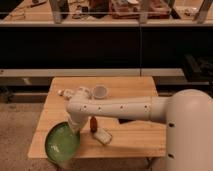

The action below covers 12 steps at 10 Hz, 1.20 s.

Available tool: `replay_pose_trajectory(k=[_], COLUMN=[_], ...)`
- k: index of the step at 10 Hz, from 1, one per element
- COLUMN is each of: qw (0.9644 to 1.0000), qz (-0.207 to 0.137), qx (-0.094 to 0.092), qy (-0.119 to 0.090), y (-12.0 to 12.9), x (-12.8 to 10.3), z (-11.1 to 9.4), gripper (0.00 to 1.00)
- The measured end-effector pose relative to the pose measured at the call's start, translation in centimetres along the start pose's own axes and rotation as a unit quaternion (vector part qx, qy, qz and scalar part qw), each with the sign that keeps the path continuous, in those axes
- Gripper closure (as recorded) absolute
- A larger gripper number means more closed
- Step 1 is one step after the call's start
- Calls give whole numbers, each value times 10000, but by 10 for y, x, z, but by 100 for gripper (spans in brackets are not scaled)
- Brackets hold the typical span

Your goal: Drag the ceramic bowl in a circle

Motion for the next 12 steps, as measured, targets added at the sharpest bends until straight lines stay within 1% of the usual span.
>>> replay_pose_trajectory(k=[2,3,4,5,6,9,12], qw=[9999,9997,9994,9991,9988,9971,9958], qz=[-143,-194,-257,-318,-373,-629,-716], qx=[54,111,195,235,238,266,376], qy=[-33,-70,-135,-165,-222,-334,-424], y=[-16,-21,-30,-35,-35,-51,-41], x=[12,20,34,41,48,84,121], z=[0,1,3,4,4,11,19], gripper=[100,100,100,100,100,100,100])
